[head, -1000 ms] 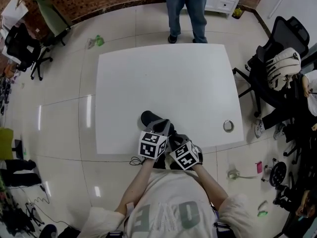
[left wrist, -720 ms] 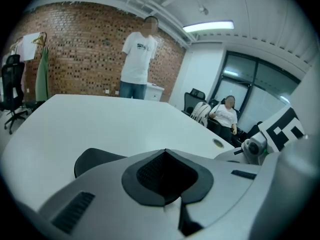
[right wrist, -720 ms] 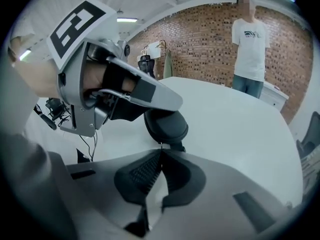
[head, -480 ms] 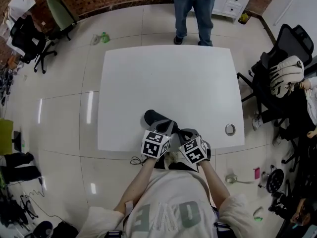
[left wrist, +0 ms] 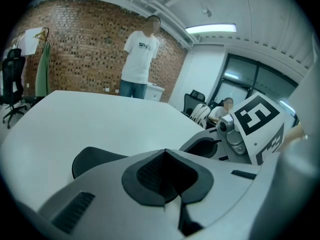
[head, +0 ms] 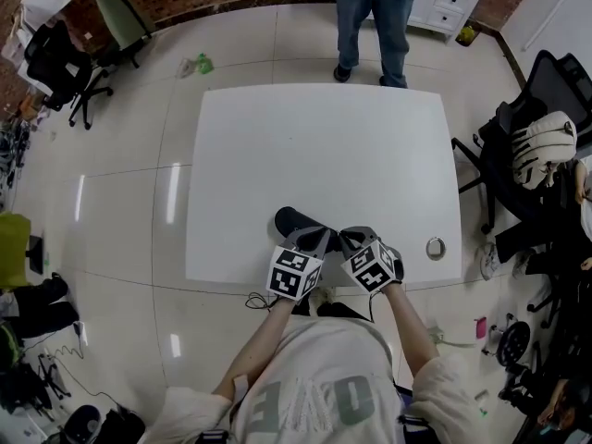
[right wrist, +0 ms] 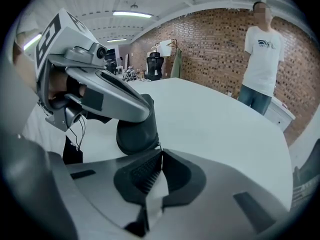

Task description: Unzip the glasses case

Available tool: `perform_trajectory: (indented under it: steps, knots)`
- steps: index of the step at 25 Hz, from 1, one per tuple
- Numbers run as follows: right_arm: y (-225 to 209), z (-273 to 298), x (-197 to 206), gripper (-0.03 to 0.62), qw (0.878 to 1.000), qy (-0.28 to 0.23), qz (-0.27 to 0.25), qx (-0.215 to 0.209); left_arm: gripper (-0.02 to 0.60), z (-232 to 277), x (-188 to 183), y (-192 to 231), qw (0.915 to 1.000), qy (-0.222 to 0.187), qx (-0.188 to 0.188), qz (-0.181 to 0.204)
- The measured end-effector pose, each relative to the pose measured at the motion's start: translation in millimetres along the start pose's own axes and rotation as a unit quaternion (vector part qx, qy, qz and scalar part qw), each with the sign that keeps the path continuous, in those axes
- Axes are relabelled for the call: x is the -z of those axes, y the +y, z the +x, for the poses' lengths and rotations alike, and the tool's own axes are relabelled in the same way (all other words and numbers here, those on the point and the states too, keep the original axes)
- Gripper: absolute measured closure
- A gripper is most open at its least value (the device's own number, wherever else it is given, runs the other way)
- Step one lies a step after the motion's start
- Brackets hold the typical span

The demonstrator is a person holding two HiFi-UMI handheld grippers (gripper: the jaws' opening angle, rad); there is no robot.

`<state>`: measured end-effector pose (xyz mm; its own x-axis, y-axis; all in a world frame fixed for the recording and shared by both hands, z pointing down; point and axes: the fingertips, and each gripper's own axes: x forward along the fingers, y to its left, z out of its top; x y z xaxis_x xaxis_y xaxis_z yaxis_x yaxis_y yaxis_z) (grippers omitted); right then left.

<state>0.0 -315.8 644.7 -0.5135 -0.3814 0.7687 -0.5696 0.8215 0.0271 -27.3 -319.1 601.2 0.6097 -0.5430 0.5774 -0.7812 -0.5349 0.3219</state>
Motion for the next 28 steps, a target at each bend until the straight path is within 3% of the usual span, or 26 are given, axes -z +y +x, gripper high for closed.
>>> perform_trajectory:
  steps: [4, 8, 10, 12, 15, 16, 18, 23, 28]
  knots:
    - [2, 0, -2, 0.592, 1.0, -0.021, 0.021, 0.001, 0.578, -2, 0, 3, 1.0, -0.006, -0.002, -0.006]
    - [-1, -19, -7, 0.592, 0.99, -0.082, 0.111, 0.011, 0.578, -4, -2, 8, 0.9966, -0.036, 0.009, -0.073]
    - [-5, -39, -18, 0.592, 0.977, -0.129, 0.169, 0.014, 0.578, -13, -8, 11, 0.992, -0.08, 0.012, -0.096]
    - [-13, -65, -31, 0.591, 0.96, -0.183, 0.21, 0.028, 0.578, -34, -23, 15, 0.9792, -0.167, 0.001, -0.115]
    - [-27, -105, -46, 0.584, 0.925, -0.266, 0.267, 0.05, 0.578, -77, -49, 18, 0.9575, -0.272, -0.032, -0.091]
    - [-28, -116, -49, 0.537, 0.913, -0.287, 0.285, 0.052, 0.578, -91, -54, 17, 0.9528, -0.29, -0.041, -0.081]
    - [-21, -135, -47, 0.522, 0.896, -0.312, 0.312, 0.048, 0.578, -118, -58, 14, 0.9443, -0.316, -0.05, -0.076]
    - [16, -178, -15, 0.517, 0.872, -0.348, 0.339, 0.054, 0.578, -174, -43, -4, 0.9294, -0.358, -0.05, -0.072]
    - [93, -224, 37, 0.519, 0.874, -0.34, 0.334, 0.094, 0.578, -225, 18, -37, 0.9275, -0.365, -0.035, -0.075]
